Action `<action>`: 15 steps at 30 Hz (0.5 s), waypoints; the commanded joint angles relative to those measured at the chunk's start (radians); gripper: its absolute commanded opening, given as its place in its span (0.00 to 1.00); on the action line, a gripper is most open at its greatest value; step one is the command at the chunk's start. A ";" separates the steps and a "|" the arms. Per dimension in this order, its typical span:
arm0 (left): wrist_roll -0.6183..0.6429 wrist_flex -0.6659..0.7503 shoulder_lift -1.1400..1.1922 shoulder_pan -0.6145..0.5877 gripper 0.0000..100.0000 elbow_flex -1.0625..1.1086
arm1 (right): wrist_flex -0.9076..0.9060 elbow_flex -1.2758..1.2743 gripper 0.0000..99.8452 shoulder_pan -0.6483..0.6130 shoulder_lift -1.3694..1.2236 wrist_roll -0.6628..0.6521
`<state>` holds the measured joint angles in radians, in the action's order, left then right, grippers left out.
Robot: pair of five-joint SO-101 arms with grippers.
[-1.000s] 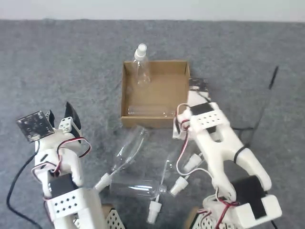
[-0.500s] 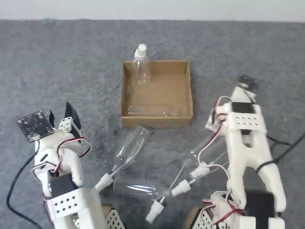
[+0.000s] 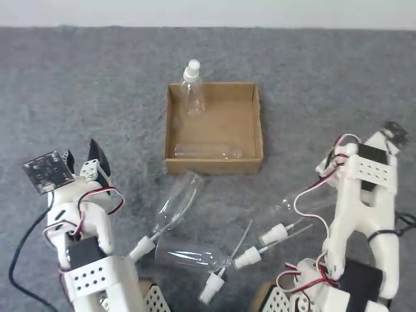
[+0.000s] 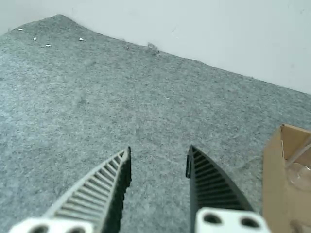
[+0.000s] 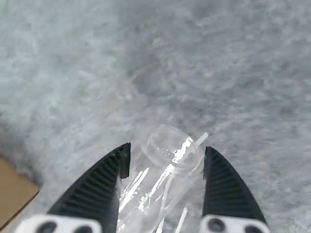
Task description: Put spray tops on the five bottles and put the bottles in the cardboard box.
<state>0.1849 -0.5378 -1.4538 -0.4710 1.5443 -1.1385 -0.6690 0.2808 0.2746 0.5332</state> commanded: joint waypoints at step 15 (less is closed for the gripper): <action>-0.054 0.035 -0.014 -0.006 0.18 0.001 | -0.016 0.075 0.28 0.067 0.067 0.011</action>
<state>0.1419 -0.5378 -1.4538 -0.4710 1.5535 -1.1385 -0.6705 0.3330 0.2746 0.5409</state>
